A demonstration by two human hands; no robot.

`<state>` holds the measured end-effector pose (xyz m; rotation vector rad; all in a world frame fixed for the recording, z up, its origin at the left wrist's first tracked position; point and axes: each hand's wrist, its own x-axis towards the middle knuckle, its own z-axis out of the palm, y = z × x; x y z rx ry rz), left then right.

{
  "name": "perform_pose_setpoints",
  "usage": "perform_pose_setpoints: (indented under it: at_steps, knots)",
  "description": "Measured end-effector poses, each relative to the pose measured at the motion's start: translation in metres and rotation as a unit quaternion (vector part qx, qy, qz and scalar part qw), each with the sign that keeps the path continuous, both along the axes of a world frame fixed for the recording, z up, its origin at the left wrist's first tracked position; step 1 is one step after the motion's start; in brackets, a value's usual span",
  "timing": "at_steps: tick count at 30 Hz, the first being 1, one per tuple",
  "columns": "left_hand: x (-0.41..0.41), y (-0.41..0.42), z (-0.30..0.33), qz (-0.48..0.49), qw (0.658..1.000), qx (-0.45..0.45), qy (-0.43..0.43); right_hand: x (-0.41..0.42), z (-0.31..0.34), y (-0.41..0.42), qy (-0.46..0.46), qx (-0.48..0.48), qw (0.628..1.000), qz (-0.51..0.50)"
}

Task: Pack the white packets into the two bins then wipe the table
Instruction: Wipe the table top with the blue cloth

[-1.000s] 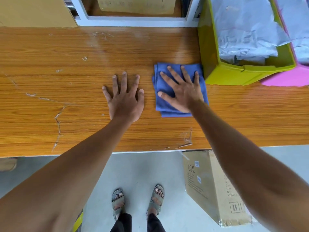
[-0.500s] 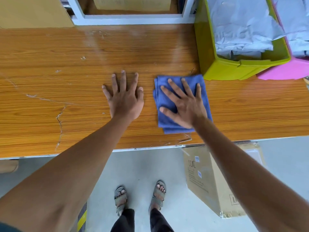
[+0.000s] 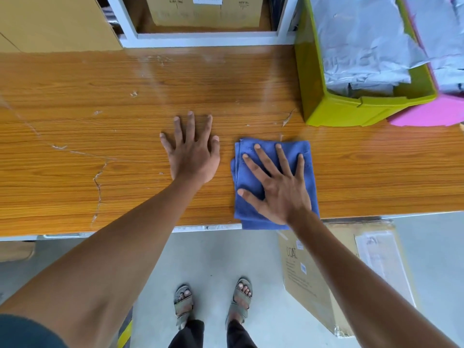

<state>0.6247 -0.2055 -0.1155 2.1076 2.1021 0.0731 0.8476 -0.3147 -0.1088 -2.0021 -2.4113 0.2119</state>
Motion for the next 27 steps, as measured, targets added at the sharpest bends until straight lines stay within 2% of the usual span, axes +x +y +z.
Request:
perform_pose_setpoints:
  at_steps: [3,8,17,23,27]
  knots:
    - [-0.002,0.001,-0.002,0.0,1.0,-0.001,-0.001,0.001,-0.002,0.052,0.002,-0.004,1.0,0.021]
    - [-0.003,0.0,-0.006,-0.001,1.0,0.003,-0.002,-0.009,0.005,0.139,-0.007,-0.026,1.0,-0.013]
    - [-0.001,0.011,0.004,-0.018,1.0,-0.017,-0.004,-0.019,-0.006,0.062,-0.007,0.006,0.999,-0.033]
    - [-0.003,0.103,0.004,-0.019,0.999,-0.026,-0.006,-0.009,-0.006,0.155,-0.016,0.006,0.999,-0.049]
    - [0.003,0.125,0.0,-0.013,1.0,-0.012,0.006,0.001,-0.003,0.225,-0.014,-0.014,0.996,-0.083]
